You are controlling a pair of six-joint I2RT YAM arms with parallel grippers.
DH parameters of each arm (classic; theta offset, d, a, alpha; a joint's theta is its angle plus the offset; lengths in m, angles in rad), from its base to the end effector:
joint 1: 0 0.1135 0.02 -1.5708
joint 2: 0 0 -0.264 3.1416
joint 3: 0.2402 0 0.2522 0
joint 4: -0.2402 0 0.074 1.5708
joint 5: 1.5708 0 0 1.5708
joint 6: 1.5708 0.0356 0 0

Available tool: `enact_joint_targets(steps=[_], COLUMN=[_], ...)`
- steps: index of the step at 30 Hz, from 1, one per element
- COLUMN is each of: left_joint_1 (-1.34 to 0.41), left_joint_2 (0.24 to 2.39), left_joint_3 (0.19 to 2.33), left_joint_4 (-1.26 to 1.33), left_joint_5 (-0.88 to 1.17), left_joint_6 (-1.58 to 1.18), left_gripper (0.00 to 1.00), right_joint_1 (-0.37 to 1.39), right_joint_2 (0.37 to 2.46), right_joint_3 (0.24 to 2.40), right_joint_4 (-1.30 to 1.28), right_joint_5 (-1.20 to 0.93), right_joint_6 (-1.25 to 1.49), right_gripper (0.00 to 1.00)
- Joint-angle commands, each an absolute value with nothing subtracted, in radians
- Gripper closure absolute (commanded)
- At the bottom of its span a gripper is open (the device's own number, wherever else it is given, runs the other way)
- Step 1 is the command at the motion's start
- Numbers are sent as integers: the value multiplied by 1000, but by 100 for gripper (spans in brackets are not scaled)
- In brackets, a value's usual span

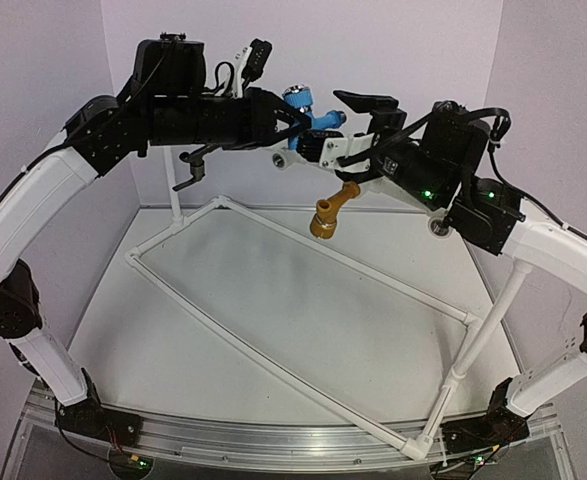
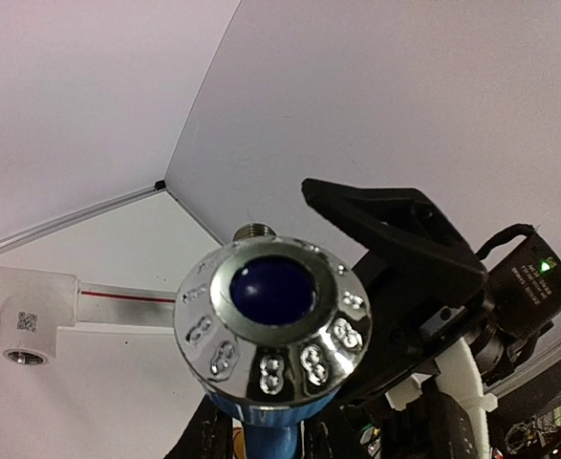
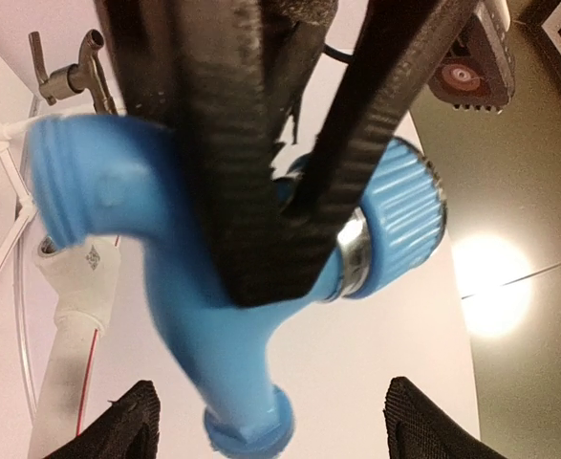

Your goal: Install the water faucets

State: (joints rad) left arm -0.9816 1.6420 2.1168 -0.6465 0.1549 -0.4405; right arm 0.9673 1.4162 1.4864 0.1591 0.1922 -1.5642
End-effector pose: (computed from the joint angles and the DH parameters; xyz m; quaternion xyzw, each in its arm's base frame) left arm 0.1826 -0.2831 0.5235 0.2519 0.7218 -0.4638 0.4477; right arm 0.1904 0.2642 0.4761 -0.5676 0.2575 -0.2863 0.7277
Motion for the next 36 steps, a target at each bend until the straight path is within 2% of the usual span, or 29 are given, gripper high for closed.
enact_joint_targets(steps=[1,4,14,18,22,25,28,30,33,36], left_joint_1=[-979,-978,-979,-978,-979,-979,-979,-979,-979,-978], left_joint_2=[1566,1562,1594,1599,1598,1601,1604,1602,1591,1581], left_joint_3=[2100,2100,2154,2155,2150,2146,2142,2132,2104,2072], left_joint_4=[-558,-573,-652,-659,-658,-667,-679,-684,-677,-652], left_joint_5=[239,294,346,340,320,317,321,322,314,303], left_joint_6=[-405,-397,-393,-396,-396,-394,-395,-396,-400,-413], left_gripper=[100,100,100,100,98,86,66,57,49,48], right_joint_1=[969,968,969,968,968,968,969,968,969,970], right_joint_2=[1366,1364,1340,1338,1334,1334,1343,1352,1367,1377], right_joint_3=[1519,1522,1526,1532,1528,1523,1532,1544,1562,1576], right_joint_4=[109,100,54,47,41,41,42,45,54,71], right_joint_5=[171,165,100,87,81,95,121,141,171,188], right_joint_6=[-1507,-1502,-1500,-1503,-1506,-1507,-1506,-1496,-1475,-1457], right_gripper=[25,28,61,69,87,98,100,100,100,100])
